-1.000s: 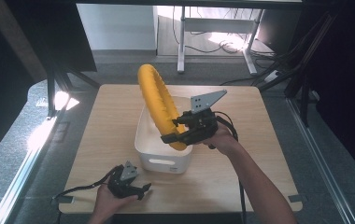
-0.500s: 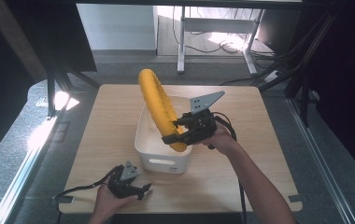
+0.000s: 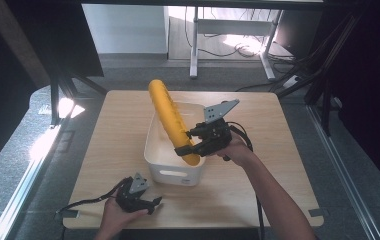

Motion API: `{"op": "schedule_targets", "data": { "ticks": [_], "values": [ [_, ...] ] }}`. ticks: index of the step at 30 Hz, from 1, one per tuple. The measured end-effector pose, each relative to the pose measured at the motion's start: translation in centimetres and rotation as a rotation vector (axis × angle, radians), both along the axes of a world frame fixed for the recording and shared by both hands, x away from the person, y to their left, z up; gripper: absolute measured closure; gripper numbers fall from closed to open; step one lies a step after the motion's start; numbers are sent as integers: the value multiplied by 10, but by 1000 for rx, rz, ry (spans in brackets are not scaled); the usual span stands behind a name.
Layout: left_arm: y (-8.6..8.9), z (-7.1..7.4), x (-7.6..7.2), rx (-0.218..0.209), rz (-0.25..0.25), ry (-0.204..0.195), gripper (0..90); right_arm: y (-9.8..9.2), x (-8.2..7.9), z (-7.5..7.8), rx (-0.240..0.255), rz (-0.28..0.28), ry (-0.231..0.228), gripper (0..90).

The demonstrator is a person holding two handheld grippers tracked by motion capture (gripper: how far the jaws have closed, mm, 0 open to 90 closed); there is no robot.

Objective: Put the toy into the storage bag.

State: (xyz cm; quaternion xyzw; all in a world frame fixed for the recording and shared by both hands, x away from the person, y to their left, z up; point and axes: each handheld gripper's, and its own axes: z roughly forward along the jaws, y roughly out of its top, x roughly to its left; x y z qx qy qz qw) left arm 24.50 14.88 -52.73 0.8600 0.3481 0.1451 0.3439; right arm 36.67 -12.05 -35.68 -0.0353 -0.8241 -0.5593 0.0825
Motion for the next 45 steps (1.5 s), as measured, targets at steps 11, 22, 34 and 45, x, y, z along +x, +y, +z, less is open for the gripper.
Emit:
{"op": "schedule_targets", "data": {
  "ticks": [11, 22, 34, 45],
  "values": [
    [0, 0, 0, -2, -4, 2, 170, -2, 4, -12, -24, -6, 20, 489],
    [0, 0, 0, 0, -6, 4, 170, -6, 9, -18, -24, -23, 37, 470],
    [-1, -1, 1, -6, -6, 11, 170, -13, 9, -22, -18, -72, 17, 383],
    [0, 0, 3, -5, -3, 9, 170, -38, 0, -18, 69, -159, -17, 314]
  ]
}}
